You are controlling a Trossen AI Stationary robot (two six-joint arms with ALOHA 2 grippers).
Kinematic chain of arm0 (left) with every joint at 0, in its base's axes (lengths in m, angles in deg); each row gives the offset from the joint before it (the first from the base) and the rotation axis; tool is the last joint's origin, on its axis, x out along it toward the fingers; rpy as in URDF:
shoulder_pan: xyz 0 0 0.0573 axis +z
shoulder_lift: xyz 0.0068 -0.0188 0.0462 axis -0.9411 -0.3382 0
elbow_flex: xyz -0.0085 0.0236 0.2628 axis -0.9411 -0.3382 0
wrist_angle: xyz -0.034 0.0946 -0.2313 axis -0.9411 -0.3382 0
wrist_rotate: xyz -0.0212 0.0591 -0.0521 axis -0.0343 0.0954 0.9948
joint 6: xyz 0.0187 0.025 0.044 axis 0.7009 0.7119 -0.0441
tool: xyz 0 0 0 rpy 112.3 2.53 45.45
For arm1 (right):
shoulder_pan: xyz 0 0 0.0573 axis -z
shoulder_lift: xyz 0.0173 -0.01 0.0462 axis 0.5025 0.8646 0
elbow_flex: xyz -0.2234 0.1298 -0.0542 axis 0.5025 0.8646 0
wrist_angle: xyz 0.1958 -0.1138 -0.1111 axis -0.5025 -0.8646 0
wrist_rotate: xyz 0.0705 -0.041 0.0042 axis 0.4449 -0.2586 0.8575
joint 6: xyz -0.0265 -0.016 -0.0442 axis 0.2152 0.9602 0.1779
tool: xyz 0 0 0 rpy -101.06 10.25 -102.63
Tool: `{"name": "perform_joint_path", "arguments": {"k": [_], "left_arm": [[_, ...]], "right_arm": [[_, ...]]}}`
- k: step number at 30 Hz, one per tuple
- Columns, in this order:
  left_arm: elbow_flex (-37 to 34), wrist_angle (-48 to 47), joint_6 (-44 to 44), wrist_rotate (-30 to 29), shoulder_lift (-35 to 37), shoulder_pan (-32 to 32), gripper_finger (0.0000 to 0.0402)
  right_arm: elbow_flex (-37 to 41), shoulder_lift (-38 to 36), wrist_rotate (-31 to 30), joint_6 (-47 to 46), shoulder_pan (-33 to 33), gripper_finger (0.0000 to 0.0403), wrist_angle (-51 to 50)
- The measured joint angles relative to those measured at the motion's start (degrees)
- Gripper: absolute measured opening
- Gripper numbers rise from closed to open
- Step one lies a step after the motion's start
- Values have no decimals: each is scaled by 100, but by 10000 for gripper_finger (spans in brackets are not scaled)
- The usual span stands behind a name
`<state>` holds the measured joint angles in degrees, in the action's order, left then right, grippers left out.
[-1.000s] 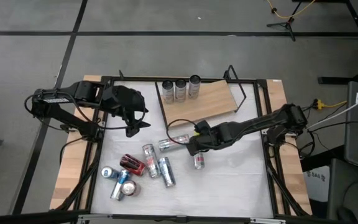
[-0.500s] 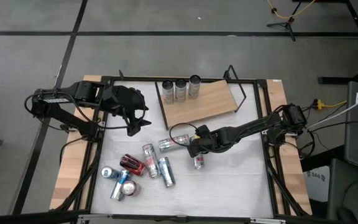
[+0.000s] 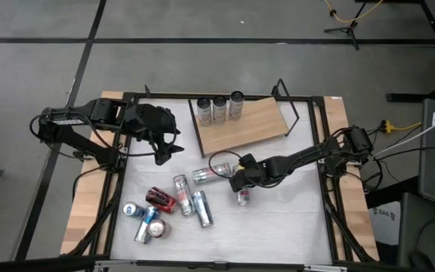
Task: Place canned beverage on shelf
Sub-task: Put the white pink soda can on the shelf aligned with the other white pink soda can
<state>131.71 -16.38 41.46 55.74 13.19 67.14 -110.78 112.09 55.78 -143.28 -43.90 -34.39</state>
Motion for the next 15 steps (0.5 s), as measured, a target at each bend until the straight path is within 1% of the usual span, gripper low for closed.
{"name": "perform_joint_path", "arguments": {"k": [4, 7, 11, 15], "left_arm": [[0, 144, -6, -2, 0, 2, 295], [4, 486, -8, -2, -58, 0, 295], [4, 1036, -8, -7, -200, 2, 295], [4, 1560, 2, -9, -494, 1, 295]], "right_arm": [[204, 0, 2, 138, 0, 355, 147], [374, 0, 37, 149, 0, 344, 150], [517, -20, 115, 313, 0, 308, 188], [547, -35, 167, 959, 0, 263, 200]]}}
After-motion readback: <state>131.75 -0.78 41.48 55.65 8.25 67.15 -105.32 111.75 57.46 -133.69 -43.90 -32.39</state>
